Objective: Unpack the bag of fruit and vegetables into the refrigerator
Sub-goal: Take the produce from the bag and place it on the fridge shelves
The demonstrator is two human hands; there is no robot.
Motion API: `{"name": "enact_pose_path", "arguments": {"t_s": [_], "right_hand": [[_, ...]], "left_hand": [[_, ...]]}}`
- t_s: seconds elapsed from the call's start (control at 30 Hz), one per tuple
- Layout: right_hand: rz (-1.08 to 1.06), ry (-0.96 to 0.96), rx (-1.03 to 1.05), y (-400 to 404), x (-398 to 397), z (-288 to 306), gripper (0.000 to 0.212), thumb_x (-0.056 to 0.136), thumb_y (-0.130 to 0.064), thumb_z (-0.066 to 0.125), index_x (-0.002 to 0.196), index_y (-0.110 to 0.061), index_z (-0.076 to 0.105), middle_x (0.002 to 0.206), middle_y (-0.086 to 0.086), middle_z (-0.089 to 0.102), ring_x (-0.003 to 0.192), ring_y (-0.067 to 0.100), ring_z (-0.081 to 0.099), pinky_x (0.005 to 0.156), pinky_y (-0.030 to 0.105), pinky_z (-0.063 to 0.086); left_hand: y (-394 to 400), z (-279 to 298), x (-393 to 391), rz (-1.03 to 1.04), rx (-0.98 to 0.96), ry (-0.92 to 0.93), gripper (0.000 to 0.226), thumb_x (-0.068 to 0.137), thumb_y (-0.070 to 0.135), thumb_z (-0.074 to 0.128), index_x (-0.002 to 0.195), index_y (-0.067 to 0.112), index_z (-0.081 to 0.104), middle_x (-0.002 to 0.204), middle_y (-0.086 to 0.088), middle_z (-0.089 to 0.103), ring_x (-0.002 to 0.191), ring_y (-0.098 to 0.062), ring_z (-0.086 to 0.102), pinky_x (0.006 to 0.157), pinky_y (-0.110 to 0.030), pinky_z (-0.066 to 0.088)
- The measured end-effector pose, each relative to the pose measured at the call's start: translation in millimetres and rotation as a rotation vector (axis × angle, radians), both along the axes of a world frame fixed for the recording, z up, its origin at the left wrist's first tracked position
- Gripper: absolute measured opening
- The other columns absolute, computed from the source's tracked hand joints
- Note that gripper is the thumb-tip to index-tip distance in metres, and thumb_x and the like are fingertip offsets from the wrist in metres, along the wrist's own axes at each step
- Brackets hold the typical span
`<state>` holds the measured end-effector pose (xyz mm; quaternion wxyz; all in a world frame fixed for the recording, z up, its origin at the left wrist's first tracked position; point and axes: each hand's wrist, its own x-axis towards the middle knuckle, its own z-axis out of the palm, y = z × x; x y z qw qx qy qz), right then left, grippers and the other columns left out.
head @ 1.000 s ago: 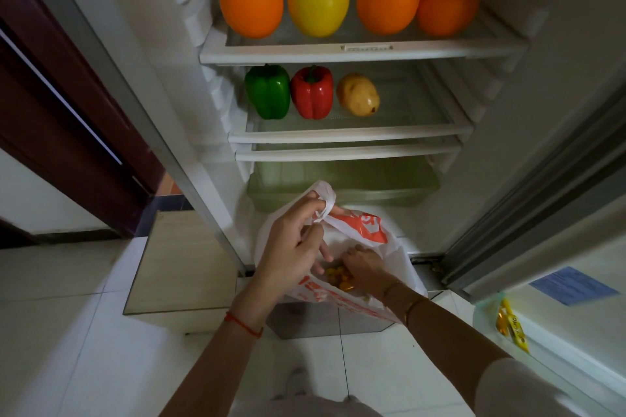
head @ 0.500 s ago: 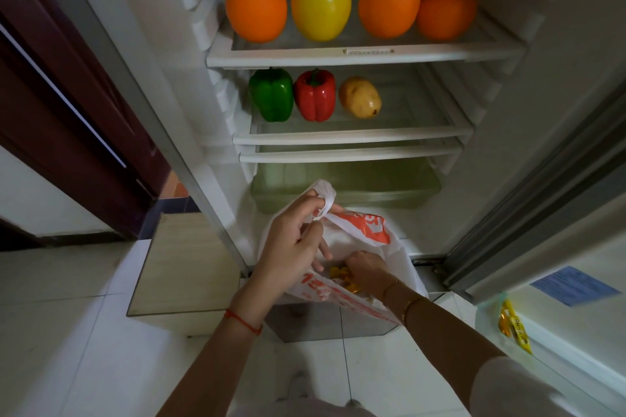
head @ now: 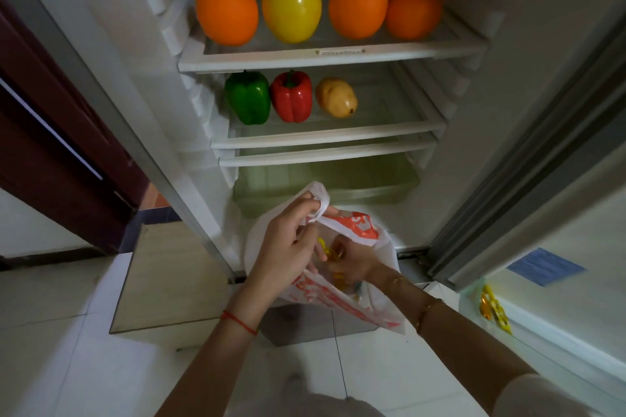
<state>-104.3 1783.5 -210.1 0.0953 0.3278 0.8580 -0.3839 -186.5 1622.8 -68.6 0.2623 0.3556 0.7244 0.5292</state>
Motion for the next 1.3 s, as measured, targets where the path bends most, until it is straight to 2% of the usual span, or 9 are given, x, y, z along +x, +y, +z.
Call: {"name": "enact_pose_path", "arguments": {"t_s": [0.07,0.13,0.3,0.43,0.53,0.7,0.9,1.07,1.3], "right_hand": [[-0.053,0.039,-0.068,-1.0,5.3,13.1,0.036,0.08,-0.039,0.075,0.104,-0.017,0.061,0.104,-0.001,0.064,0.095,0.014,0.061,0.08,0.023,0.051],[-0.103,0.071,-0.159,-3.1,14.4,29.2,0.029,0.083,-0.032,0.073,0.102,-0.013,0.062,0.098,0.003,0.066,0.085,0.013,0.062,0.072,0.018,0.052],[-0.317,0.186,-0.509,-7.9,56.2,64.6,0.036,0.088,-0.027,0.07,0.112,-0.001,0.063,0.097,0.014,0.067,0.087,0.02,0.064,0.09,0.038,0.056],[-0.411,0.228,-0.555,-2.5,102.4,94.2,0.033,0.088,-0.03,0.07,0.112,-0.006,0.065,0.109,0.013,0.07,0.101,0.022,0.069,0.084,0.026,0.059],[-0.54,0.275,-0.473,5.3,138.0,106.8,0.032,0.088,-0.027,0.07,0.109,-0.003,0.067,0.091,0.008,0.068,0.082,0.014,0.067,0.068,0.02,0.056],[-0.803,0.373,-0.33,20.4,209.8,117.1,0.01,0.089,-0.017,0.068,0.09,-0.007,0.067,0.084,0.011,0.068,0.072,0.017,0.065,0.071,0.025,0.056],[-1.007,0.081,0.025,59.2,276.8,89.6,0.025,0.081,-0.024,0.069,0.079,0.0,0.072,0.069,0.011,0.068,0.064,0.02,0.064,0.072,0.033,0.054],[-0.944,-0.13,0.047,79.5,273.9,66.3,0.03,0.079,-0.027,0.064,0.055,-0.011,0.064,0.056,0.006,0.064,0.051,0.013,0.059,0.055,0.021,0.044],[-0.83,-0.233,0.122,74.7,257.4,33.0,0.042,0.081,-0.041,0.07,0.057,-0.013,0.051,0.059,0.002,0.056,0.055,0.015,0.051,0.045,0.021,0.034]], "left_hand": [[3.5,-1.0,2.5,-0.022,0.013,0.019,0.029,0.097,0.0,0.045,0.117,0.014,0.061,0.085,0.004,0.064,0.054,-0.013,0.067,0.045,-0.027,0.054],[6.6,-0.8,5.7,-0.039,0.025,0.025,0.028,0.097,0.0,0.046,0.115,0.013,0.063,0.084,0.008,0.065,0.052,-0.013,0.066,0.046,-0.023,0.053],[16.5,2.7,18.7,-0.041,0.058,0.034,0.028,0.097,0.001,0.047,0.112,0.02,0.062,0.107,0.013,0.069,0.056,-0.017,0.066,0.046,-0.028,0.056],[26.9,5.5,33.5,-0.06,0.05,0.056,0.029,0.098,0.002,0.046,0.114,0.021,0.06,0.109,0.01,0.067,0.058,-0.017,0.068,0.047,-0.027,0.056],[36.9,4.1,46.2,-0.094,0.02,0.059,0.026,0.098,0.007,0.049,0.114,0.023,0.061,0.103,0.006,0.069,0.059,-0.016,0.069,0.049,-0.027,0.057],[50.7,-3.4,63.4,-0.104,-0.019,0.064,0.027,0.098,0.008,0.048,0.112,0.026,0.063,0.102,0.002,0.07,0.068,-0.013,0.072,0.051,-0.024,0.057],[57.2,-5.4,76.3,-0.076,-0.034,0.087,0.028,0.099,0.005,0.046,0.114,0.023,0.062,0.1,-0.001,0.069,0.062,-0.016,0.072,0.049,-0.026,0.058],[54.6,-4.9,81.3,-0.063,-0.028,0.079,0.029,0.099,0.006,0.046,0.114,0.024,0.063,0.105,0.005,0.068,0.065,-0.016,0.073,0.051,-0.027,0.058],[44.7,-0.2,84.0,-0.015,-0.009,0.049,0.029,0.099,0.006,0.046,0.112,0.025,0.063,0.104,-0.001,0.069,0.068,-0.015,0.072,0.048,-0.024,0.057]]}}
